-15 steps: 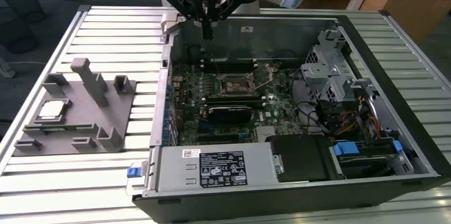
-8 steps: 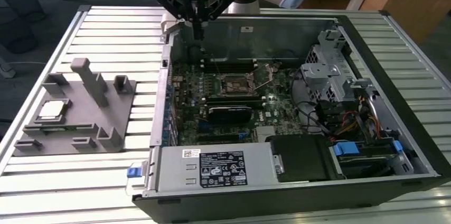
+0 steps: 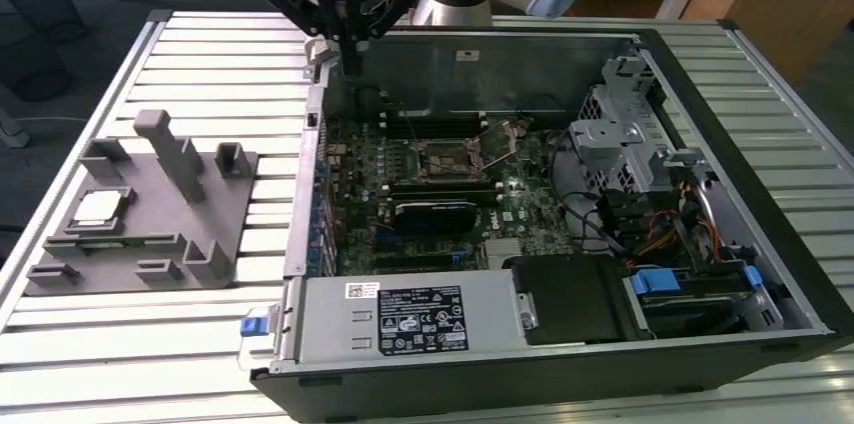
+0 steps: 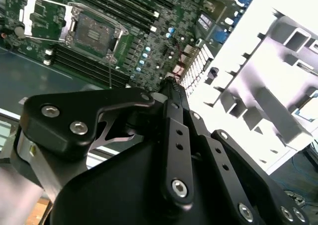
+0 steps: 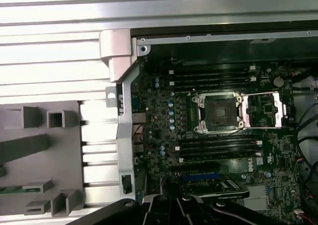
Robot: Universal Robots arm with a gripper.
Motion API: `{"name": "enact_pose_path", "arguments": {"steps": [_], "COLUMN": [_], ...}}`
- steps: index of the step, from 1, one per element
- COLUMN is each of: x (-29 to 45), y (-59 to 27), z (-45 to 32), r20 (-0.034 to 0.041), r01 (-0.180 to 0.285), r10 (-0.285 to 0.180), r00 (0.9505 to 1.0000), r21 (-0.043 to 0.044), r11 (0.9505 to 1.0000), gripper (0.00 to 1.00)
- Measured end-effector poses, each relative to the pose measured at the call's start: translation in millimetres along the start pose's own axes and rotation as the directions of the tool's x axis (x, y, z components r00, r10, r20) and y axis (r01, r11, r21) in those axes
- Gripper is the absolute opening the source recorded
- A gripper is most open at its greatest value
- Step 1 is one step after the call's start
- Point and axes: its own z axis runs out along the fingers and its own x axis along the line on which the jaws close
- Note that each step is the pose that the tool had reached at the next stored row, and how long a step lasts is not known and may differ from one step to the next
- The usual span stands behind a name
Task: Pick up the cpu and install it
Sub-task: 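Reach for the cpu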
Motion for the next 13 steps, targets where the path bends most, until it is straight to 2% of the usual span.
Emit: {"name": "enact_pose_path", "arguments": {"steps": [13], "x": [44.1], "y": [-3.3], "z": [-0.7], "r20": [0.0012], "r01": [0.0], "r10": [0.0], "r00": [1.0], "r21": [0.0], "r11": [1.0], "gripper": [0.11]}}
